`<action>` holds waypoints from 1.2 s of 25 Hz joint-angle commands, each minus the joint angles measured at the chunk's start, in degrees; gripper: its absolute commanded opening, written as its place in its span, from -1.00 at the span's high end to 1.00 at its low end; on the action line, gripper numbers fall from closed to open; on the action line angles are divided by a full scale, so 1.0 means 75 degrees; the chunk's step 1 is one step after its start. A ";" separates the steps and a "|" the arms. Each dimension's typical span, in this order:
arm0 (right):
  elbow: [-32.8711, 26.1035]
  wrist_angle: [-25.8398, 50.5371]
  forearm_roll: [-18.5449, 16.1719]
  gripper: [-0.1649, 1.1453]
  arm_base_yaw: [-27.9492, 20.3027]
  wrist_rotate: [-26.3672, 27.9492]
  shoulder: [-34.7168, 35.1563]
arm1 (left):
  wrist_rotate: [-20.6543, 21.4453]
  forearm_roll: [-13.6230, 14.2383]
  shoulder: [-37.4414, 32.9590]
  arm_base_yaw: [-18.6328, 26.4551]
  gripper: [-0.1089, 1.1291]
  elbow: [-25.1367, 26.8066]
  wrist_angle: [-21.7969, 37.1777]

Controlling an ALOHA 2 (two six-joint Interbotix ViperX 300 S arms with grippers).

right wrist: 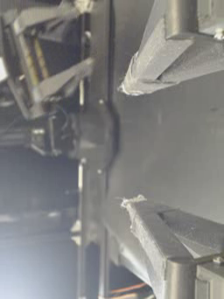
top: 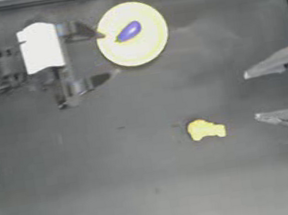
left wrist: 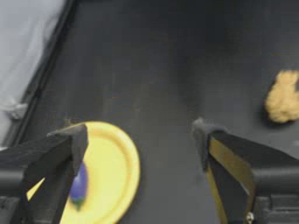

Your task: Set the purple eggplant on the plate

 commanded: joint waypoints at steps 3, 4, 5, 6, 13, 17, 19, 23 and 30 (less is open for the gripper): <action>-0.0070 0.0047 0.0047 -0.77 -0.0070 -0.0012 0.0023 | -0.0012 -0.0809 -0.1148 -0.0352 -0.80 0.0656 -0.0188; -0.0070 0.0047 0.0047 -0.77 -0.0082 -0.0012 0.0035 | -0.0012 -0.0926 -0.1301 -0.0422 -0.80 0.0785 -0.0188; -0.0070 0.0047 0.0047 -0.77 -0.0094 -0.0012 0.0023 | -0.0023 -0.1043 -0.1441 -0.0492 -0.80 0.0902 -0.0188; -0.0070 0.0047 0.0047 -0.77 -0.0105 -0.0012 0.0023 | -0.0012 -0.1195 -0.1617 -0.0574 -0.80 0.1090 -0.0188; -0.0047 0.0082 0.0129 -0.77 -0.0152 0.0000 0.0035 | -0.0012 -0.1535 -0.2437 -0.0902 -0.80 0.1980 -0.0469; -0.0023 0.0094 0.0199 -0.77 -0.0152 0.0000 0.0035 | 0.0012 -0.1523 -0.2754 -0.1078 -0.80 0.2414 -0.0680; -0.0012 0.0094 0.0223 -0.77 -0.0164 -0.0012 0.0035 | -0.0012 -0.1535 -0.2871 -0.1125 -0.80 0.2566 -0.0680; -0.0012 0.0129 0.0211 -0.77 -0.0176 -0.0012 0.0035 | -0.0012 -0.1523 -0.3082 -0.1207 -0.80 0.2789 -0.0680; 0.0000 0.0152 0.0223 -0.77 -0.0223 -0.0012 0.0035 | -0.0023 -0.1523 -0.3223 -0.1266 -0.80 0.3117 -0.0855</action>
